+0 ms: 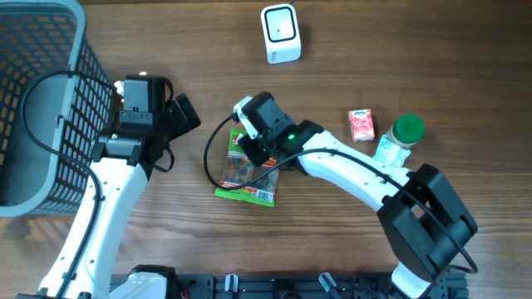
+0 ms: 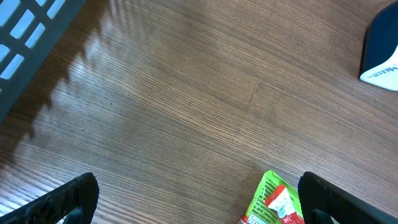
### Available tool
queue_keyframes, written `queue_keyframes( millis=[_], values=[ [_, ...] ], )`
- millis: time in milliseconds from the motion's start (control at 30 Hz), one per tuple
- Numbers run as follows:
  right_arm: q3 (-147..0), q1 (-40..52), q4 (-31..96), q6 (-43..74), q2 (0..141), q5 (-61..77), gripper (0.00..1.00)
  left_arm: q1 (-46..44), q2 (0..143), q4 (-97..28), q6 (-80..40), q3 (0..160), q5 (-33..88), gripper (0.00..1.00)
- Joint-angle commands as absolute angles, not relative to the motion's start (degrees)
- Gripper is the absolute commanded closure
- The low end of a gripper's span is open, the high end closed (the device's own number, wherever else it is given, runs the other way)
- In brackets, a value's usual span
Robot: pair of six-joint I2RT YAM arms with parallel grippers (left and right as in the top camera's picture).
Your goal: Scan the item barcode
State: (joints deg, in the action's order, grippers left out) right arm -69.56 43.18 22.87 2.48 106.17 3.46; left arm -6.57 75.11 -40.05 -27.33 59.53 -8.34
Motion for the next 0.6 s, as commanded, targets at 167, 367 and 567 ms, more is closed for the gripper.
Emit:
queue_keyframes(
  millis=[167,367,567],
  values=[
    [-70.61,40.4,32.08,-3.03,104.9,5.45,0.56,-6.2,75.16,-40.03,-27.24,59.96,-8.86,0.0],
    [-69.78,45.69,31.81,-4.08,106.76,-5.91,0.61,-6.2,75.16,-40.03,-27.24,59.96,-8.86,0.0],
    [-69.73,48.75,28.82,-9.21,110.19,-16.08,0.62,-6.2,75.16,-40.03,-27.24,59.96,-8.86,0.0]
  ],
)
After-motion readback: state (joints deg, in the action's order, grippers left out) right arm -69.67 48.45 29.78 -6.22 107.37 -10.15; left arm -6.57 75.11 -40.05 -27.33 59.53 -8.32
